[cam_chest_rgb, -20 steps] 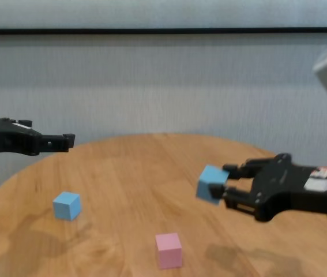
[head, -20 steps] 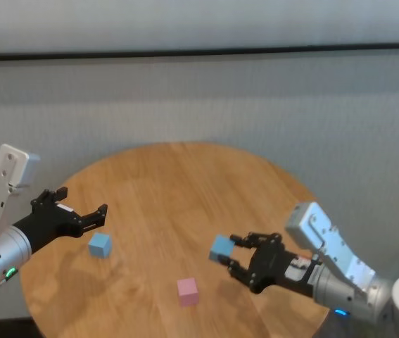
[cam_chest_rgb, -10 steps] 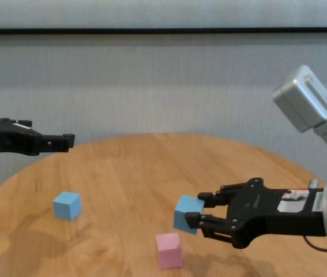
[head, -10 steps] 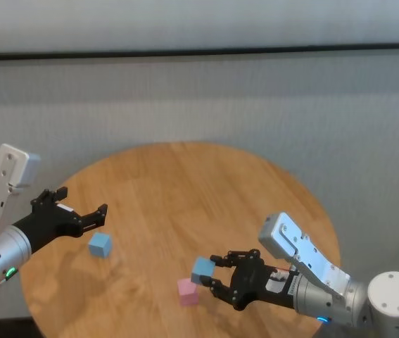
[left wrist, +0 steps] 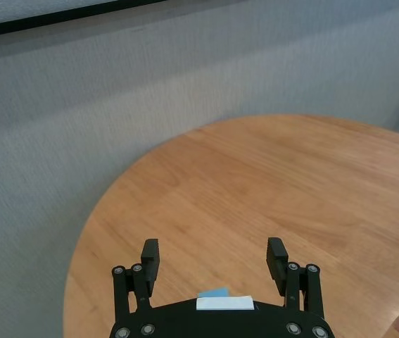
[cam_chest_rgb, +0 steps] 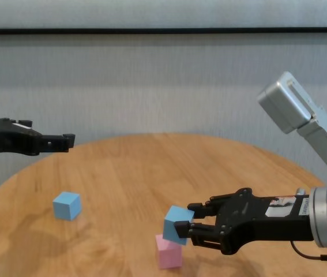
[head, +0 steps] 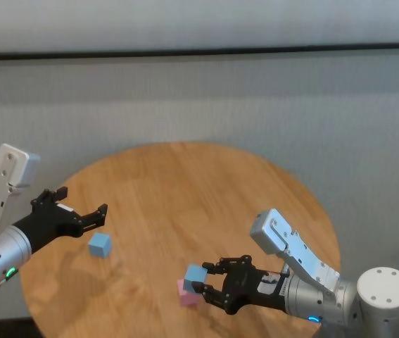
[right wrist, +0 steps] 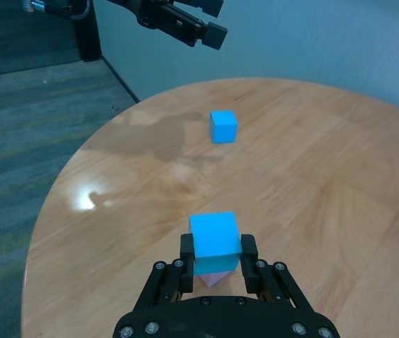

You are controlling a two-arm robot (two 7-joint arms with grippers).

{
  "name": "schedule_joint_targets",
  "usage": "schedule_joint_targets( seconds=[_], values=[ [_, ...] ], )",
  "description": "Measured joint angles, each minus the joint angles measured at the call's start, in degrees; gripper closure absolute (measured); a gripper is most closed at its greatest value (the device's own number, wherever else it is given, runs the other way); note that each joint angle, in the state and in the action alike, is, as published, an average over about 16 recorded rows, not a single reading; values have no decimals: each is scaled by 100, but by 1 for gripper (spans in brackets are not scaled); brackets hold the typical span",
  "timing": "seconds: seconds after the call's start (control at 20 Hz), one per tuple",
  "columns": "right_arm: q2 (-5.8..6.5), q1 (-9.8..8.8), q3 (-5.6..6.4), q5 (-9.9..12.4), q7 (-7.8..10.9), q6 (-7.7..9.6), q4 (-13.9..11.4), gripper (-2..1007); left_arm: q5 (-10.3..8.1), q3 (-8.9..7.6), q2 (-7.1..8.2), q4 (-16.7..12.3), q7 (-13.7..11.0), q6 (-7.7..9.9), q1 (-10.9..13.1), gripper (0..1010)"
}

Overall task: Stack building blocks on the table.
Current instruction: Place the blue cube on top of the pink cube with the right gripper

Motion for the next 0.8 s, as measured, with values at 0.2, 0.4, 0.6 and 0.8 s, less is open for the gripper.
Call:
schedule_joint_targets(
  seconds=[0.2,0.4,0.6,0.8],
  values=[
    [-27,57,-60,39,-6,47,73,632,0,0,0,0,0,0,0,8],
    [-47,109,-112,44,-19,65,138,632,0,0,0,0,0,0,0,7],
    [-68,155,-157,36,-26,72,199,632,0,0,0,0,0,0,0,7],
    [-93,197,-193,24,-26,70,257,632,0,0,0,0,0,0,0,7]
  ],
)
